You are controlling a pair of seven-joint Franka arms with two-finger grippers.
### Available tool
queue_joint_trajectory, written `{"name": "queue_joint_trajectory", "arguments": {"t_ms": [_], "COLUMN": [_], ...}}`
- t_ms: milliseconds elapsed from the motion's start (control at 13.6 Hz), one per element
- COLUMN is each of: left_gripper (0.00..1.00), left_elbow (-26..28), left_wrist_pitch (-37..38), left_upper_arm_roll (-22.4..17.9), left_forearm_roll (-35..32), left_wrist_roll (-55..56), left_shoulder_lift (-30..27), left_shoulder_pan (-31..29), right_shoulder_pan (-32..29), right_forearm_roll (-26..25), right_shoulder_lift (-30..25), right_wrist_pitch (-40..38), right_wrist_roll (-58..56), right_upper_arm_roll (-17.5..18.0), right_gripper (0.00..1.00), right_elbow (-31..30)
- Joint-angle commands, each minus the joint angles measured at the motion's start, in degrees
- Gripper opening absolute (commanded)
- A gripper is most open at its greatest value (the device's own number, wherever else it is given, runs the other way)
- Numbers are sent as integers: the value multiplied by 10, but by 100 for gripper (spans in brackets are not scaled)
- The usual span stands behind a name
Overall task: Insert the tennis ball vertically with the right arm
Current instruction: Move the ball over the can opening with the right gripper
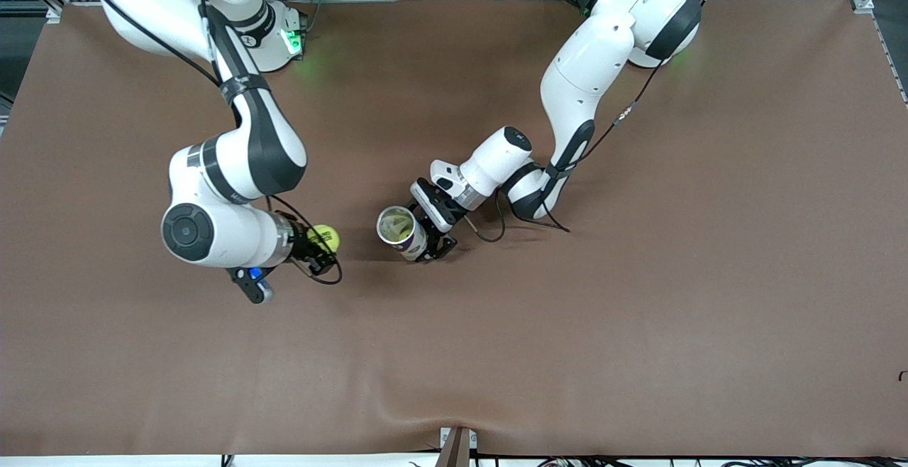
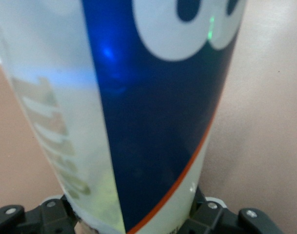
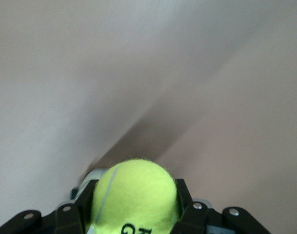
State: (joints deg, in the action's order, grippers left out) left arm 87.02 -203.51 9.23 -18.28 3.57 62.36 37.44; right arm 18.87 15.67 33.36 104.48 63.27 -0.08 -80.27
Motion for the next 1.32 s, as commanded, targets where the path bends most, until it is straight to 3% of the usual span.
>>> {"name": "queue_joint_trajectory", "arguments": {"t_ms": [0,441,735,808,882,955,1029,1102,1176,1249], "left_gripper": [86,95,89,81,79,79,79,79,79,79], "left_elbow": [40,43,43,43,43,43,43,43,43,43], "left_wrist_pitch": [-4,-4,-3,-4,-3,-4,-4,-3,-3,-3], "left_upper_arm_roll": [-2,1,1,1,1,1,1,1,1,1], "left_forearm_roll": [-9,-9,-9,-10,-10,-10,-10,-10,-10,-10], "left_wrist_roll": [-1,-1,-1,-1,-1,-1,-1,-1,-1,-1], "left_shoulder_lift": [-28,-29,-29,-31,-31,-31,-31,-31,-31,-31], "left_shoulder_pan": [-6,-6,-6,-6,-6,-6,-6,-6,-6,-6], "right_shoulder_pan": [2,71,100,101,101,101,101,100,100,101], "right_forearm_roll": [57,54,45,44,40,36,34,34,35,34], "right_shoulder_lift": [0,2,6,7,8,13,15,15,15,15], "right_wrist_pitch": [-15,-19,-19,-18,-17,-17,-17,-17,-17,-17], "right_wrist_roll": [50,187,201,201,200,200,200,200,200,200], "right_upper_arm_roll": [0,-2,-4,-4,-4,-4,-4,-4,-4,-4], "right_gripper": [0,0,0,0,8,35,76,82,100,100], "right_elbow": [41,74,71,71,69,69,69,69,69,69]}}
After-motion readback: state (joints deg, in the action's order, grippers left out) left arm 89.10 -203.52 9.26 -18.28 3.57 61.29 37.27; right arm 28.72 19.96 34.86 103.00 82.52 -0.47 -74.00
